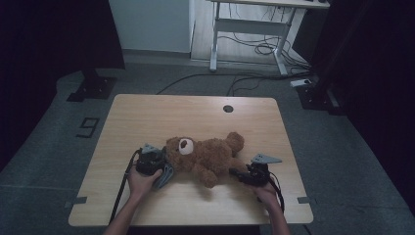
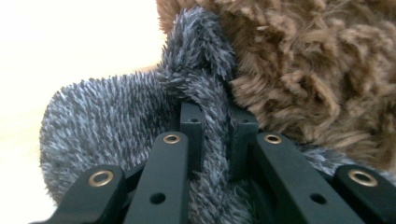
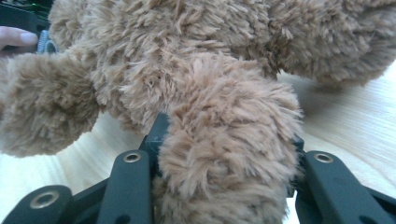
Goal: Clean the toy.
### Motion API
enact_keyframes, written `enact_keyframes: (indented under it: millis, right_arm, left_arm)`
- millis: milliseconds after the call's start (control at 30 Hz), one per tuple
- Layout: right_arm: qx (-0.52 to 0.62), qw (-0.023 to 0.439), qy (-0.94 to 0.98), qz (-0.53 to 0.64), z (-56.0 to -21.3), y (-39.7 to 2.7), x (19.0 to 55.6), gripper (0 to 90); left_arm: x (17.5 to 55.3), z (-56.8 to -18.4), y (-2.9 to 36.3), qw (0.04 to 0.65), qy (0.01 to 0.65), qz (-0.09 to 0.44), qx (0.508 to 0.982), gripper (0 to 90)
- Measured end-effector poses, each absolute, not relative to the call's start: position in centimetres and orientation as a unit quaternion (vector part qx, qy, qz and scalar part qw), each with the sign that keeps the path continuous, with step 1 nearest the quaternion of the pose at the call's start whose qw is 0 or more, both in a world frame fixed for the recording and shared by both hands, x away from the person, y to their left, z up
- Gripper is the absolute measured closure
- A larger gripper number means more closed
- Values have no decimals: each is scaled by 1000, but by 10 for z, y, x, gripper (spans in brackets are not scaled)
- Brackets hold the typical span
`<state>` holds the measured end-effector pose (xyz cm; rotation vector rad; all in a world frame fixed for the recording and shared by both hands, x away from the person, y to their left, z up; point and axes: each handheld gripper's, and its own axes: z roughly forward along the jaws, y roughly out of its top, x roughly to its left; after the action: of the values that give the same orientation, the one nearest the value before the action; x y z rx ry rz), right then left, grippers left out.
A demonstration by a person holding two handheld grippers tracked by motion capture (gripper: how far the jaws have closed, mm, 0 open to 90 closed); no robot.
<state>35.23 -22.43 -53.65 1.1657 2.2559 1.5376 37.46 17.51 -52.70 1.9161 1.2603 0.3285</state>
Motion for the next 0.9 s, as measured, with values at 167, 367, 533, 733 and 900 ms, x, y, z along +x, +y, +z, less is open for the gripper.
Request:
enact_keyframes:
  millis: [167,367,533,733,900]
  right_arm:
    - [415,110,743,513,-537,-229,358,539]
    - [429,129,727,520,-538,-236,361,494]
    - [424,137,723,529,-535,-238,356,402]
    - [427,137,721,528,-538,-239,353,352]
    - [426,135,724,525,-539,-237,352,326]
  left_arm:
    - [393,-526,163,401,499,131,757,795]
    - [392,-516,169,405,494,145,756,789]
    - [372,-506,191,393,484,173,762,784]
    - [352,-510,223,360,498,178,768,776]
    - [343,-519,242,335,505,165,778,742]
